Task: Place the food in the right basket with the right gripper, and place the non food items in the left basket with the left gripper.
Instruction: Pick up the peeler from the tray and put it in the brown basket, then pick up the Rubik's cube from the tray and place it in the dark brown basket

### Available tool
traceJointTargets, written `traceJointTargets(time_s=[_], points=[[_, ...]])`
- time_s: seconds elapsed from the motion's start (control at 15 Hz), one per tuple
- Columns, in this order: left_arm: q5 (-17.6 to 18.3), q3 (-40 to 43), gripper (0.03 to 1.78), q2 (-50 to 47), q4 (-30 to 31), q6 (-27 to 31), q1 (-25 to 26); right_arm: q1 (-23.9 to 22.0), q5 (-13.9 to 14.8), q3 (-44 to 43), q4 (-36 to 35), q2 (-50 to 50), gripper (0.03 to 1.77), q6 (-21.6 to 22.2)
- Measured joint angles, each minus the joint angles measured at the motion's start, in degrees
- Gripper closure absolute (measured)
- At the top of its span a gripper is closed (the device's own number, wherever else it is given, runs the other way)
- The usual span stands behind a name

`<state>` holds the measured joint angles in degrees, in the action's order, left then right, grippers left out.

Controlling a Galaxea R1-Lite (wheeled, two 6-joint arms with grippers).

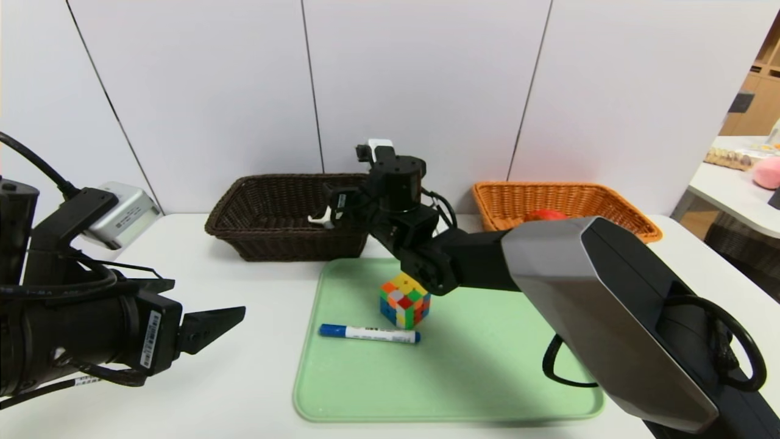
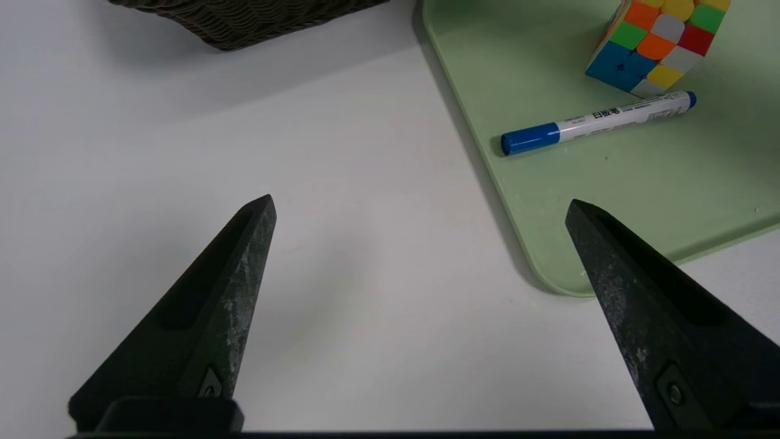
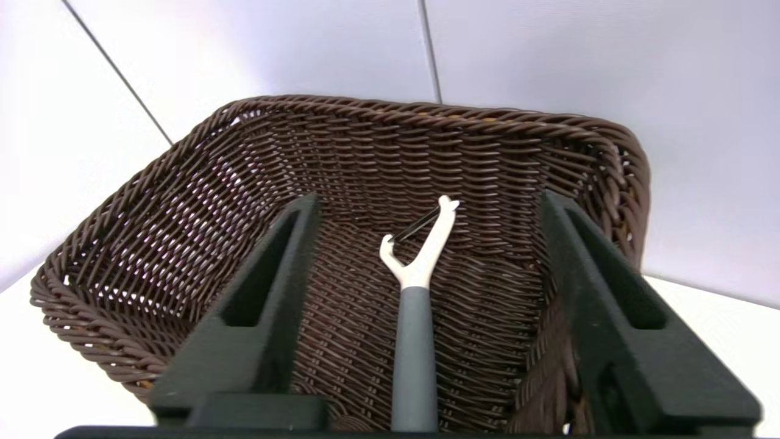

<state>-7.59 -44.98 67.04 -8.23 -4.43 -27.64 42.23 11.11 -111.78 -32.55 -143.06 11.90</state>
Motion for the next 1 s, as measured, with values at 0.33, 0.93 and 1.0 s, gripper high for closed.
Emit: traceJointTargets(time_s=[0.33,0.93,1.0], points=[[0.0,-3.1,0.12,0.7,0.0,0.1,0.0,0.1,1.5,0.0,4.6,7.9,0.31,-1.7],[0.5,-5.9,0.12,2.3,-0.1,0.3,-4.4,0.9,1.7,6.2,36.3,32.4,0.16,-4.8],[0.7,-5.8,0.12,2.5,0.0,0.3,-6.1,0.3,1.9,8.3,39.7,34.5,0.15,-4.7]])
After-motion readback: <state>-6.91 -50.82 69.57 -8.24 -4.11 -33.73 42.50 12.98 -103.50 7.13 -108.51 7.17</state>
